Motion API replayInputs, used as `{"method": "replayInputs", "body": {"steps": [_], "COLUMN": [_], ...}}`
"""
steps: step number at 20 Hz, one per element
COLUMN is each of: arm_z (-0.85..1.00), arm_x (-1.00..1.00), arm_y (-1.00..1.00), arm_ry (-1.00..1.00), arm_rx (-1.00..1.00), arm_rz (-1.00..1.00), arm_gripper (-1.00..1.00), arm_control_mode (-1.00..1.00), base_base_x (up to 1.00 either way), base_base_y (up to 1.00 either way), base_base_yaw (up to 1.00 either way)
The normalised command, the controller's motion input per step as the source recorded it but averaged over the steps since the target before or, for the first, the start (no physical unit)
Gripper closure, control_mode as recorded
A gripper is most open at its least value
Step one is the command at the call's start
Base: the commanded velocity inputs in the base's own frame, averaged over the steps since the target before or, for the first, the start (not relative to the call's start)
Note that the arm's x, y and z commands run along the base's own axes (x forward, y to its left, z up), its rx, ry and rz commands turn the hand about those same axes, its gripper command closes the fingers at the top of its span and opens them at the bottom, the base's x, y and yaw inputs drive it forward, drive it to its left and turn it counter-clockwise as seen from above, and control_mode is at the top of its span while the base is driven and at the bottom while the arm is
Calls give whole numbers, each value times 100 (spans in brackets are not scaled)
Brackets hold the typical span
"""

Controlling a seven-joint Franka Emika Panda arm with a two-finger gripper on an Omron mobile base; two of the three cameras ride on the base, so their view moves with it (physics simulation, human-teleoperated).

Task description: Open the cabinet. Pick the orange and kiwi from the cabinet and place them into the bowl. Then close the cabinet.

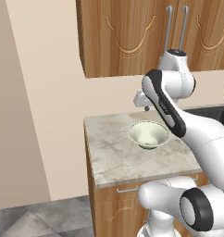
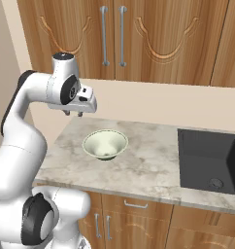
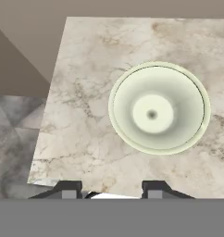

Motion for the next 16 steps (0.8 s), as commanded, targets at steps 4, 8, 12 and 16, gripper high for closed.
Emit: {"method": "replayInputs", "body": {"steps": [4,8,12,16], "arm_z": [0,0,0,0], "arm_x": [-7,-36,-49,-47], "arm_y": [0,0,-2,-12], "arm_ry": [-2,-4,-3,-2], "arm_rx": [0,0,0,0], "arm_rz": [0,0,0,0], "arm_gripper": [-100,-100,-100,-100], "arm_control_mode": [-100,-100,-100,-100], "base_base_x": [0,0,0,0], "base_base_y": [0,0,0,0], "base_base_yaw": [0,0,0,0]}}
